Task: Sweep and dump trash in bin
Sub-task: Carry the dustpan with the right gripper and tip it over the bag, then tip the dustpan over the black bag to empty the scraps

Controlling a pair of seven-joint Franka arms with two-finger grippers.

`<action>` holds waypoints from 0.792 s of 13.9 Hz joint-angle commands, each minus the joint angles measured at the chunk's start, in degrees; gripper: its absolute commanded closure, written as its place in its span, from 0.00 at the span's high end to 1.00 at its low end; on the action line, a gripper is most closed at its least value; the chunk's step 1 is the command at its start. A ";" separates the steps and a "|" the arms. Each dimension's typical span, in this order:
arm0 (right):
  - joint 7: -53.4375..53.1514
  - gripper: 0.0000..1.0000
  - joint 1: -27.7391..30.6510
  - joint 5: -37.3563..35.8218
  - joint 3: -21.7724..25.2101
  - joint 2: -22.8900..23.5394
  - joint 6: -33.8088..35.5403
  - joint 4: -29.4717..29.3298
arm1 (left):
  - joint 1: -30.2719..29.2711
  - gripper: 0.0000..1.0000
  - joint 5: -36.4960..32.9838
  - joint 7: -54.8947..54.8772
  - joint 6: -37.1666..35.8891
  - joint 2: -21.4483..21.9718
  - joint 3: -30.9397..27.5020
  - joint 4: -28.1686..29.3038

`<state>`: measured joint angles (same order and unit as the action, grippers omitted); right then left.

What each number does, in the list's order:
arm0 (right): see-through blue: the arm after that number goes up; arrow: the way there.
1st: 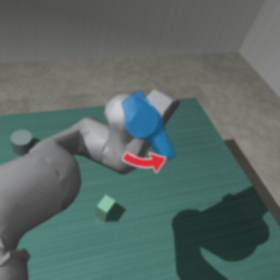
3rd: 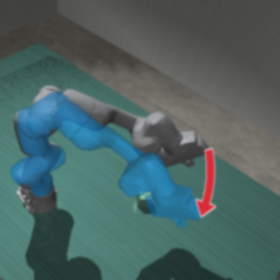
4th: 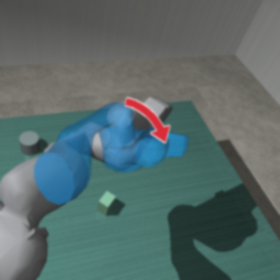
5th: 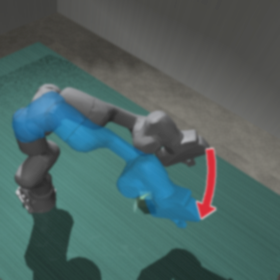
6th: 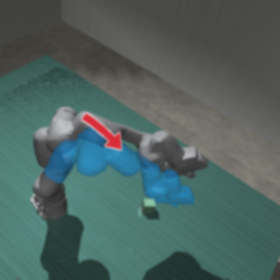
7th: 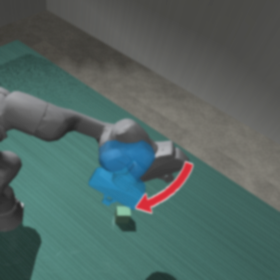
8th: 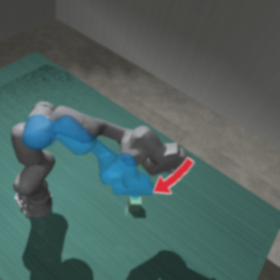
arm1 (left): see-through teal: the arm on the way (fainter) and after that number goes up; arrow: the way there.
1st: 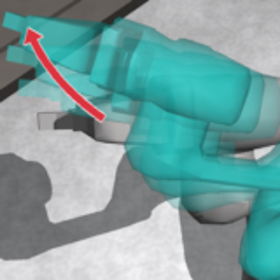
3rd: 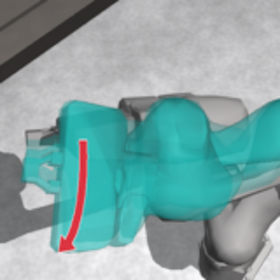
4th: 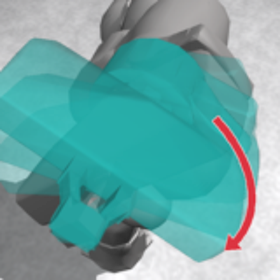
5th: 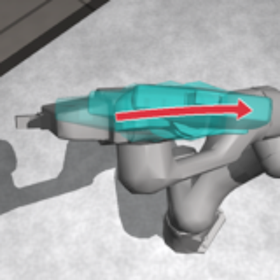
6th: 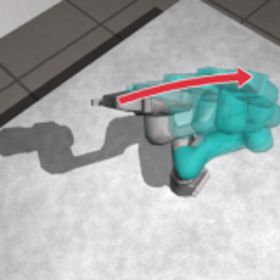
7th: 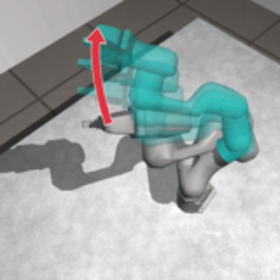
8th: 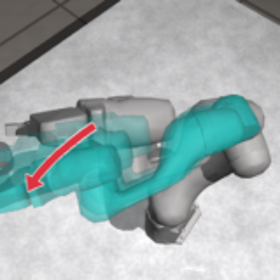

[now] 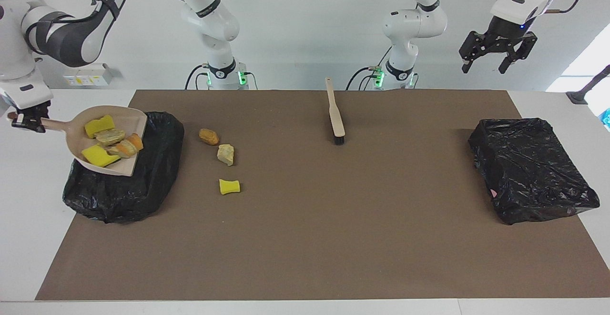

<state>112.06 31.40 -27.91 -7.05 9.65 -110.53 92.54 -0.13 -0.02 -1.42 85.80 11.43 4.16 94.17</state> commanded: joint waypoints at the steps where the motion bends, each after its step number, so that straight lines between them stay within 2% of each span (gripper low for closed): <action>1: -2.46 0.00 0.15 -9.50 -0.95 0.63 -1.62 -0.87 | -0.04 1.00 -0.34 -0.25 -1.16 -0.09 -0.12 -0.22; 6: -3.70 0.00 -0.55 -21.55 -1.74 0.37 -4.78 -0.87 | -0.31 1.00 -0.42 0.01 -1.25 -0.18 -0.55 -0.48; 8: -3.78 0.00 -2.65 -26.46 -1.74 -0.33 -5.14 -0.87 | -0.40 1.00 -0.42 0.01 -1.25 -0.18 -0.64 -0.48; 11: -4.83 0.00 -3.80 -31.14 -1.83 -2.01 -5.14 -0.78 | -0.31 1.00 -0.42 0.01 -1.25 -0.18 -0.64 -0.48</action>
<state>108.68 27.76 -56.01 -8.63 8.98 -115.50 91.43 -0.28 -0.02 -1.38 85.63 11.28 3.46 94.18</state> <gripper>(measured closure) 0.678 0.000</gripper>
